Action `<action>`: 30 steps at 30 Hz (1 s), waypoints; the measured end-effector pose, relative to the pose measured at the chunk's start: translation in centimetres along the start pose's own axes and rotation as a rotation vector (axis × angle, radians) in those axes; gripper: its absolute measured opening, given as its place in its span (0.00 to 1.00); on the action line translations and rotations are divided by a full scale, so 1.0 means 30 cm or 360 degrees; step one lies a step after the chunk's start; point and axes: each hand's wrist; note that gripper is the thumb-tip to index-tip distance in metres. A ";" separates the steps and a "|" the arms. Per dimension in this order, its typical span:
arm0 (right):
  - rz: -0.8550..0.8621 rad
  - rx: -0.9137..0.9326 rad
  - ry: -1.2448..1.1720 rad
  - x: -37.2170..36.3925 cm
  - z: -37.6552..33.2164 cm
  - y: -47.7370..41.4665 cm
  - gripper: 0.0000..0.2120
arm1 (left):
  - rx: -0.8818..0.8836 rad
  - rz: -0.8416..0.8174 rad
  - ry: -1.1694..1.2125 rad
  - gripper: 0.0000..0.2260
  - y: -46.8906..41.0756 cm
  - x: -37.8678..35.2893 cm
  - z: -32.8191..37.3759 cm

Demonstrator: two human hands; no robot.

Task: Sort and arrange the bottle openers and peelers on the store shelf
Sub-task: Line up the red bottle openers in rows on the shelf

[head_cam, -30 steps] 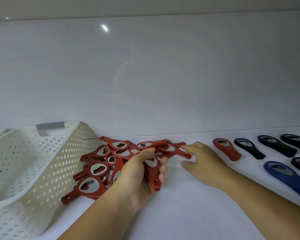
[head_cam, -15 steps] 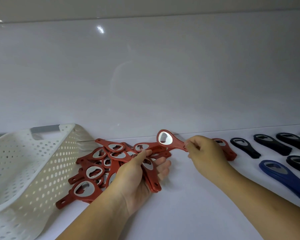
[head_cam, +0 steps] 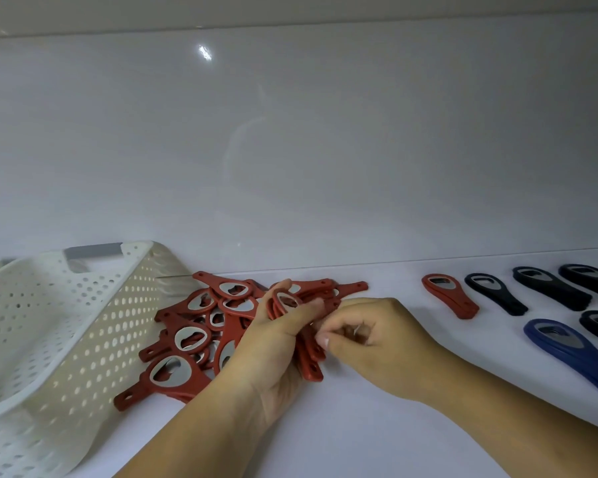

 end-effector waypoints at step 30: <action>-0.0071 -0.0387 0.0856 0.056 0.042 -0.027 0.20 | -0.0158 0.0226 0.0355 0.12 0.014 -0.004 0.056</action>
Point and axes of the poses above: each hand's wrist, its own y-axis away from the middle knuckle, its own x-axis out of the back of the hand, z = x × y, and after that the axes turned 6 degrees about x, right-handed
